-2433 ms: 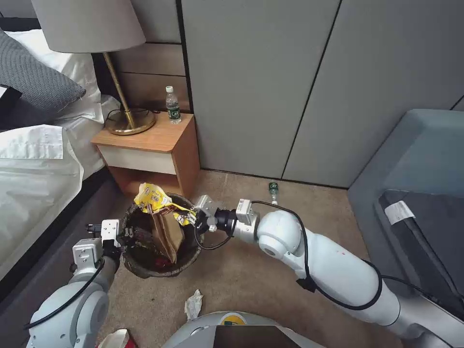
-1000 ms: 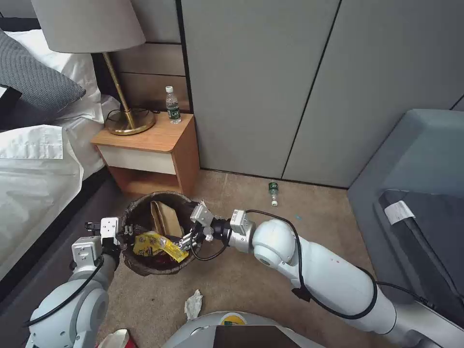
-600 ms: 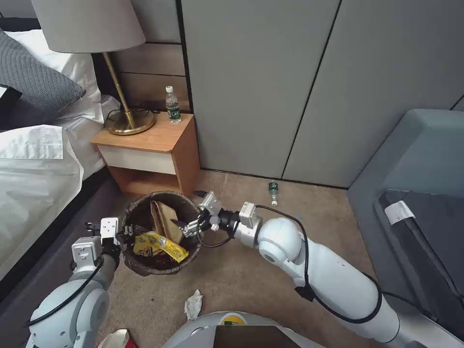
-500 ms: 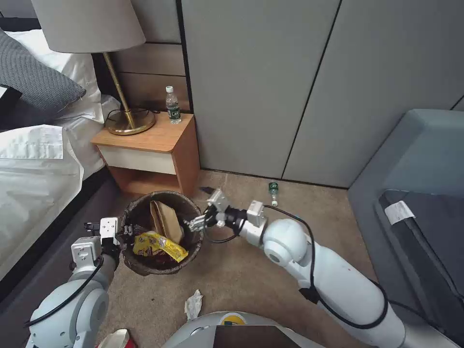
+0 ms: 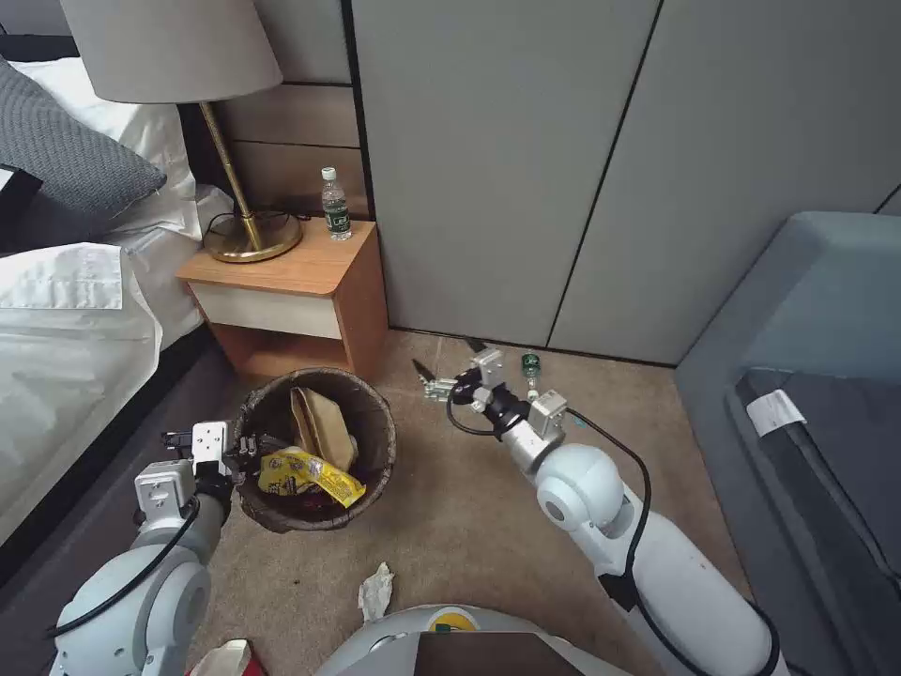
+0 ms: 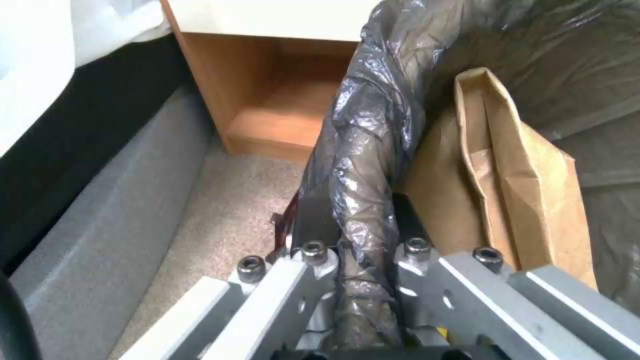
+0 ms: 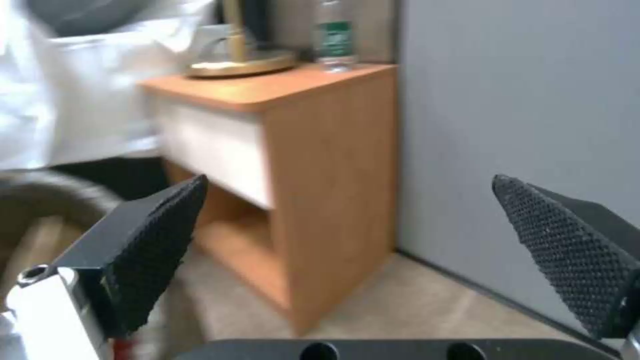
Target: Pick up the trash bin, then pick up the garbage from the floor and place it into the trash bin.
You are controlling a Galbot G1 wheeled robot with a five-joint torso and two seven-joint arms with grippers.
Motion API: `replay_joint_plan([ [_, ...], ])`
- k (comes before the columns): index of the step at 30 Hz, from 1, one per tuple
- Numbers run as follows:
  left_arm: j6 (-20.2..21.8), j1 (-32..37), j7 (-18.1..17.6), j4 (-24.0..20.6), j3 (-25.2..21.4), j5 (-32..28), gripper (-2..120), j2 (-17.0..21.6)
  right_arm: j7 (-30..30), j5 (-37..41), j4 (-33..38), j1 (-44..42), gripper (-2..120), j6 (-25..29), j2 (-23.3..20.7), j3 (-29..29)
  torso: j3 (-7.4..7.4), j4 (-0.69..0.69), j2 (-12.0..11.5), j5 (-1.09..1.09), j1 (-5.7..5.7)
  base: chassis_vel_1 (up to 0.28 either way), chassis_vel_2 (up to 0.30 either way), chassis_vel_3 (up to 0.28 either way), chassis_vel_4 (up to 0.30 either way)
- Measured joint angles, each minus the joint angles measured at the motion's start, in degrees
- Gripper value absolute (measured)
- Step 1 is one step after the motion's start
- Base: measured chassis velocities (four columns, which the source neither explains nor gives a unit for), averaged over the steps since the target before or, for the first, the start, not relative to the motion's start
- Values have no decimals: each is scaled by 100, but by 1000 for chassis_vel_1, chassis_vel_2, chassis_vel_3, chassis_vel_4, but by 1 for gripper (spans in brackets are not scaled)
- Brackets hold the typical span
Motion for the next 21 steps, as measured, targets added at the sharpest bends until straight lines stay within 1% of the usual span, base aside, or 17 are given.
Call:
replay_joint_plan([
  [3,-3,68,50,-25,-44,-14,3,0,124,-612,4,-582,100,193,184,448,0,-2,0,0,0,0,0,0,0],
  [5,-3,79,61,-29,-46,-13,3,-7,156,-759,12,-725,100,240,243,560,0,-2,0,0,0,0,0,0,0],
  [9,-9,99,83,-44,-21,5,3,-35,290,-1380,76,-1394,100,473,669,1108,0,-3,0,0,0,0,0,0,0],
  [10,-9,99,83,-44,-21,5,3,-35,290,-1380,76,-1394,100,473,669,1108,0,-3,0,0,0,0,0,0,0],
  [11,-12,101,84,-51,-12,8,3,-40,326,-1492,108,-1544,100,512,805,1231,0,-1,0,-1,0,0,0,0,0],
  [14,-13,97,85,-71,3,16,3,-44,348,-1765,163,-1851,100,636,1108,1493,0,-1,0,-1,0,0,0,0,0],
  [15,-13,97,85,-71,3,16,3,-44,348,-1765,163,-1851,100,636,1108,1493,0,-1,0,-1,0,0,0,0,0],
  [17,-13,98,86,-90,6,29,3,-57,346,-1923,230,-2088,100,726,1298,1673,0,-2,0,-1,0,0,0,0,0],
  [20,-13,100,87,-95,6,36,3,-64,346,-1977,268,-2184,100,770,1369,1730,0,-2,0,-1,0,0,0,0,0],
  [21,-13,105,91,-106,6,43,3,-74,347,-2086,355,-2382,100,857,1492,1862,0,-2,0,-1,0,0,0,0,0],
])
